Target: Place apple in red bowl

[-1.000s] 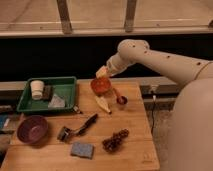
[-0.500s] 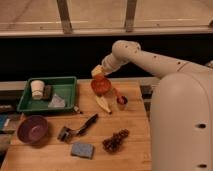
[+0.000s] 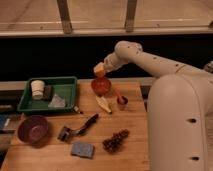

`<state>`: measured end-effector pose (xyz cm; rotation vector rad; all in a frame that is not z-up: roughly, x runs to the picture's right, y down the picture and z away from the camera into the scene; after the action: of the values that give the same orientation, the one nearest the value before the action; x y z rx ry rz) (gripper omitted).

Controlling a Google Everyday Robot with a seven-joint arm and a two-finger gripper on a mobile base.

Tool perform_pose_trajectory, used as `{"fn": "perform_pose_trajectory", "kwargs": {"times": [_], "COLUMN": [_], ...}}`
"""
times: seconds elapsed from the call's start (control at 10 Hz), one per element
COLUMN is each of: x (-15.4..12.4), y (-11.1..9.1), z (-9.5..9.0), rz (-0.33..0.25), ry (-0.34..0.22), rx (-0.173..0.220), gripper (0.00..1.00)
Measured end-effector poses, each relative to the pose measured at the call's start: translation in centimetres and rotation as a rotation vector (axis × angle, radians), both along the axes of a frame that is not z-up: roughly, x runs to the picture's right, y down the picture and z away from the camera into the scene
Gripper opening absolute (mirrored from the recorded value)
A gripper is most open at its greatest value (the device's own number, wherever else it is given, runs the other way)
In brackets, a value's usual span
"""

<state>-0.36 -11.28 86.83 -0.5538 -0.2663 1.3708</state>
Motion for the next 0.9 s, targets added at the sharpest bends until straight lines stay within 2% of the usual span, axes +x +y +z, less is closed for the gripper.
{"fn": "perform_pose_trajectory", "kwargs": {"times": [0.2,0.5,0.9], "x": [0.24,-0.50,-0.48], "y": [0.06,0.12,0.13], "z": [-0.15,-0.54,-0.54], "rz": [-0.007,-0.021,-0.021], "ry": [-0.037,-0.052,-0.052], "rx": [-0.010,-0.009,-0.009], "gripper": [0.22,0.33,0.74]}}
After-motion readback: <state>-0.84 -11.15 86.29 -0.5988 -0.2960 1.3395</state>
